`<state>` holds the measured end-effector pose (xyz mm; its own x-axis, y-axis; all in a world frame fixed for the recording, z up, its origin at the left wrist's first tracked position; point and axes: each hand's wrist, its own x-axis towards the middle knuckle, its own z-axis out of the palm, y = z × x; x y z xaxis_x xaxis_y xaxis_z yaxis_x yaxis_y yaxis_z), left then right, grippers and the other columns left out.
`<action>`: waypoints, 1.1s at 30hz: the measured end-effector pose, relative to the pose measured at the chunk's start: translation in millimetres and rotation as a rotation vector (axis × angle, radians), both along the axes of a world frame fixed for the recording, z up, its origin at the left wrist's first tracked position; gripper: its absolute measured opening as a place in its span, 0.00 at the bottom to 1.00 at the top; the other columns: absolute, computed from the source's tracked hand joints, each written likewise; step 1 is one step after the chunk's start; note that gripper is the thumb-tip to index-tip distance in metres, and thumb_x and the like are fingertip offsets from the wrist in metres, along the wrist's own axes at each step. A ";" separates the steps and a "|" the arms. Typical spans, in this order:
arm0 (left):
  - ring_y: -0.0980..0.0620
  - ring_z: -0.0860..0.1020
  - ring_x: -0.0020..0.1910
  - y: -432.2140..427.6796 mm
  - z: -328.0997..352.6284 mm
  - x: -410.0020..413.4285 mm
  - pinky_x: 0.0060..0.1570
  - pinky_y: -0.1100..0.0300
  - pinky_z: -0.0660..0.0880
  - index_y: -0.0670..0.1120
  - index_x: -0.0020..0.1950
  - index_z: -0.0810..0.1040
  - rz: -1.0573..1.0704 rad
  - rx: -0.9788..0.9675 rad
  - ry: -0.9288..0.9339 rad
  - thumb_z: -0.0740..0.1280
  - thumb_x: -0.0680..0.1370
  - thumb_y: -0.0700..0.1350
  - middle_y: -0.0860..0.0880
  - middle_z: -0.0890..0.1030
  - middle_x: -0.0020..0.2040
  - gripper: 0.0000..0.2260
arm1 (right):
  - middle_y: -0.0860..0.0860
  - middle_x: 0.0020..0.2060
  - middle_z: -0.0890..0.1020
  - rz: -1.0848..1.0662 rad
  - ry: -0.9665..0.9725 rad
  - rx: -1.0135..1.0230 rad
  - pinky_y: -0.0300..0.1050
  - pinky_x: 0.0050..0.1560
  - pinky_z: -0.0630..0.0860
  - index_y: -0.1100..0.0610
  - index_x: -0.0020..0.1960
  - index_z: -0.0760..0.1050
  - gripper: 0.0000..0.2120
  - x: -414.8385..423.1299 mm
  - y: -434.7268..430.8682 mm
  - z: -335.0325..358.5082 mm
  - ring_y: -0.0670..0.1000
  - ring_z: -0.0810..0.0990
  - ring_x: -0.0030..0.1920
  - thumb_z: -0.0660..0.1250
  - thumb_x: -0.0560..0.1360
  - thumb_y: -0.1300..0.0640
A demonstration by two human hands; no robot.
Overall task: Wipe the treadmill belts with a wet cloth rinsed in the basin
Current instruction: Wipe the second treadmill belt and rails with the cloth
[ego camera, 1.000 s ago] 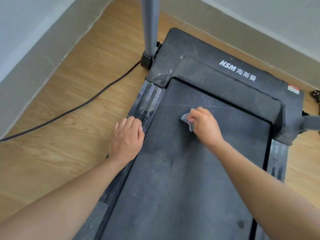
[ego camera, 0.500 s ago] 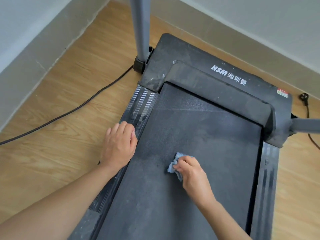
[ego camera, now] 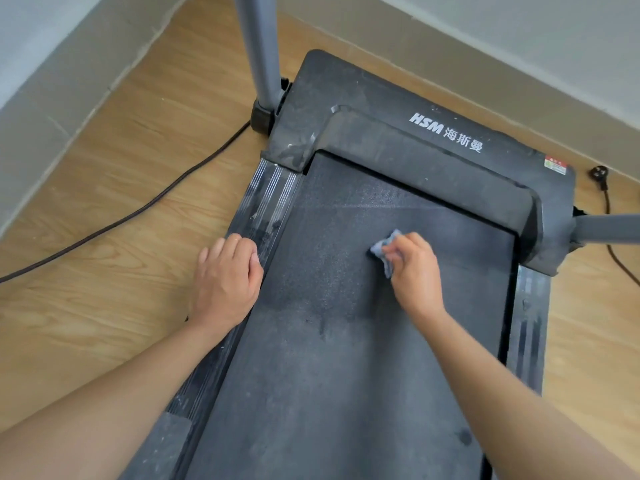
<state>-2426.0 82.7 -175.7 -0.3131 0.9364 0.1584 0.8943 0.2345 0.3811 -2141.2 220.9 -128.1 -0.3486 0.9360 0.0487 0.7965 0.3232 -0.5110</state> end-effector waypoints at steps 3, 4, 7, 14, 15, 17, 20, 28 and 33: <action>0.46 0.69 0.42 -1.5 0.6 0.9 0.43 0.47 0.66 0.47 0.48 0.72 0.010 0.006 -0.003 0.57 0.84 0.45 0.50 0.73 0.44 0.08 | 0.35 0.43 0.69 0.150 -0.071 -0.123 0.38 0.40 0.69 0.46 0.43 0.72 0.12 22.8 -112.6 1.2 0.46 0.68 0.44 0.65 0.76 0.63; 0.46 0.69 0.42 -0.8 1.1 1.2 0.43 0.47 0.66 0.47 0.48 0.72 0.005 0.008 -0.003 0.57 0.84 0.45 0.50 0.73 0.44 0.08 | 0.37 0.44 0.69 0.243 -0.130 -0.138 0.40 0.36 0.71 0.47 0.44 0.71 0.13 30.3 -126.7 3.9 0.46 0.67 0.45 0.67 0.75 0.65; 0.47 0.69 0.42 1.0 0.7 0.1 0.44 0.48 0.66 0.47 0.48 0.71 -0.006 -0.009 -0.002 0.57 0.84 0.45 0.50 0.73 0.44 0.08 | 0.42 0.42 0.71 0.339 -0.231 -0.118 0.51 0.36 0.76 0.50 0.44 0.74 0.09 42.0 -69.3 3.2 0.51 0.71 0.43 0.69 0.73 0.64; 0.47 0.70 0.42 -0.1 1.7 0.6 0.44 0.49 0.66 0.47 0.48 0.72 -0.016 -0.009 -0.004 0.59 0.84 0.44 0.50 0.74 0.44 0.07 | 0.54 0.42 0.80 -0.023 -0.295 -0.042 0.46 0.37 0.69 0.57 0.43 0.82 0.08 16.7 110.6 10.1 0.60 0.81 0.41 0.69 0.72 0.69; 0.47 0.70 0.42 -0.7 2.0 1.0 0.44 0.49 0.66 0.46 0.48 0.73 -0.051 -0.003 -0.007 0.59 0.84 0.44 0.50 0.74 0.44 0.07 | 0.54 0.43 0.80 -0.048 -0.286 -0.054 0.46 0.37 0.67 0.58 0.44 0.82 0.08 14.6 103.7 11.9 0.59 0.80 0.42 0.69 0.72 0.69; 0.47 0.71 0.42 -5.0 3.8 9.0 0.44 0.48 0.68 0.46 0.47 0.75 -0.115 0.027 -0.043 0.61 0.83 0.42 0.51 0.74 0.43 0.06 | 0.52 0.42 0.80 -0.093 -0.233 -0.062 0.48 0.37 0.70 0.56 0.42 0.80 0.06 17.1 61.8 12.7 0.58 0.80 0.42 0.68 0.72 0.66; 0.48 0.70 0.41 -4.3 11.1 32.7 0.44 0.50 0.68 0.46 0.46 0.75 -0.182 0.054 -0.157 0.63 0.82 0.42 0.52 0.74 0.41 0.06 | 0.43 0.40 0.76 -0.038 -0.131 -0.090 0.47 0.37 0.72 0.51 0.40 0.76 0.06 40.2 -44.4 0.0 0.54 0.77 0.40 0.66 0.73 0.61; 0.48 0.69 0.40 8.9 -2.6 42.1 0.44 0.50 0.69 0.46 0.46 0.74 -0.353 -0.031 -0.111 0.60 0.82 0.44 0.52 0.72 0.41 0.06 | 0.44 0.42 0.75 0.170 -0.208 -0.080 0.51 0.39 0.76 0.49 0.43 0.75 0.09 75.4 -45.0 -8.1 0.53 0.73 0.40 0.68 0.74 0.63; 0.50 0.68 0.40 8.2 -1.1 42.0 0.44 0.52 0.67 0.46 0.47 0.75 -0.377 -0.021 -0.099 0.61 0.82 0.43 0.53 0.71 0.40 0.06 | 0.53 0.44 0.77 -0.230 -0.183 -0.017 0.53 0.40 0.78 0.54 0.42 0.78 0.08 68.2 92.2 -5.2 0.59 0.79 0.42 0.65 0.72 0.65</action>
